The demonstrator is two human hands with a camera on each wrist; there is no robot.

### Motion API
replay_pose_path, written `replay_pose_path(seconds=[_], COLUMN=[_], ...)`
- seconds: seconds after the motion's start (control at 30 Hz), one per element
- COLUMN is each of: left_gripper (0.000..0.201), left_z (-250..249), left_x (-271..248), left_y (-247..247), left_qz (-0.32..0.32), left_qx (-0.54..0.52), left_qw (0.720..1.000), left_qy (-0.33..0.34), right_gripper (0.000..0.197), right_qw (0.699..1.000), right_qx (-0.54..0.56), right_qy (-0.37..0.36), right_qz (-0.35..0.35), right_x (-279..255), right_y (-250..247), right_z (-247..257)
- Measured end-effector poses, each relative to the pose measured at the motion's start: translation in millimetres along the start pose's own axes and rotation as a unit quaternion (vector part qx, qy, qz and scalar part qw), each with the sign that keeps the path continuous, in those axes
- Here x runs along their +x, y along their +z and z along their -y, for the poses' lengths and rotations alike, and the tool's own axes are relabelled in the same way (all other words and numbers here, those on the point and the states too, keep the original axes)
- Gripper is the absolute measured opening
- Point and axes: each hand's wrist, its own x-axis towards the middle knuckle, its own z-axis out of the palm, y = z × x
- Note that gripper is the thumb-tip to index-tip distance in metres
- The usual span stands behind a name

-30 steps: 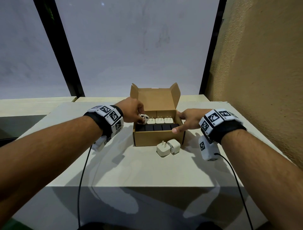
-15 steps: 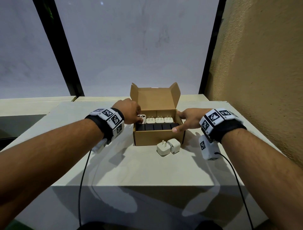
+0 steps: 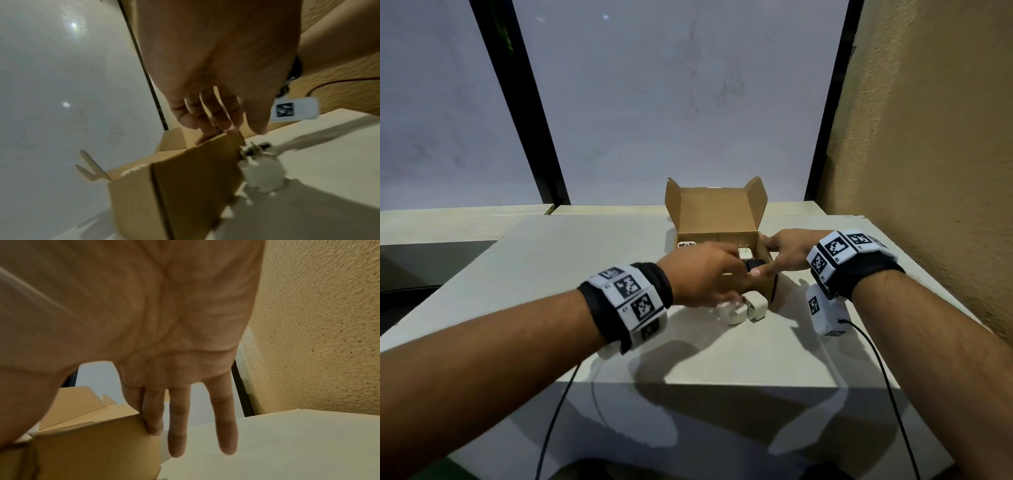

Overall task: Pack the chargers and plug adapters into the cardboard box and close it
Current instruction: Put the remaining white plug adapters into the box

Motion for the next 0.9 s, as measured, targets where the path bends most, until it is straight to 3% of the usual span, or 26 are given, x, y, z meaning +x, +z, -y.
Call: replay_pose_path(seconds=[0.17, 0.33, 0.5, 0.6, 0.77, 0.9], left_gripper=[0.047, 0.04, 0.059, 0.067, 0.042, 0.023], left_z=[-17.7, -25.1, -26.5, -27.3, -21.0, -8.4], left_x=[-1.0, 2.3, 1.3, -3.1, -10.6, -9.7], left_y=[24.4, 31.5, 35.6, 29.5, 5.7, -6.8], left_qz=[0.073, 0.053, 0.054, 0.059, 0.019, -0.011], left_qx=[-0.014, -0.055, -0.11, -0.124, -0.106, -0.116], left_qw=[0.997, 0.994, 0.986, 0.986, 0.994, 0.992], left_qy=[-0.015, -0.08, -0.109, -0.094, -0.035, -0.056], right_gripper=[0.086, 0.086, 0.085, 0.082, 0.078, 0.08], right_qw=[1.0, 1.0, 1.0, 1.0, 1.0, 1.0], right_qx=[-0.003, -0.003, 0.001, -0.001, -0.009, -0.008], right_qy=[0.008, 0.003, 0.006, 0.006, 0.007, 0.006], right_qz=[0.002, 0.001, -0.001, -0.004, 0.003, 0.002], right_x=[0.7, 0.3, 1.7, 2.8, 4.9, 1.3], right_y=[0.0, -0.2, 1.5, 2.3, 0.5, 0.4], right_z=[1.4, 1.4, 1.1, 0.4, 0.9, 2.7])
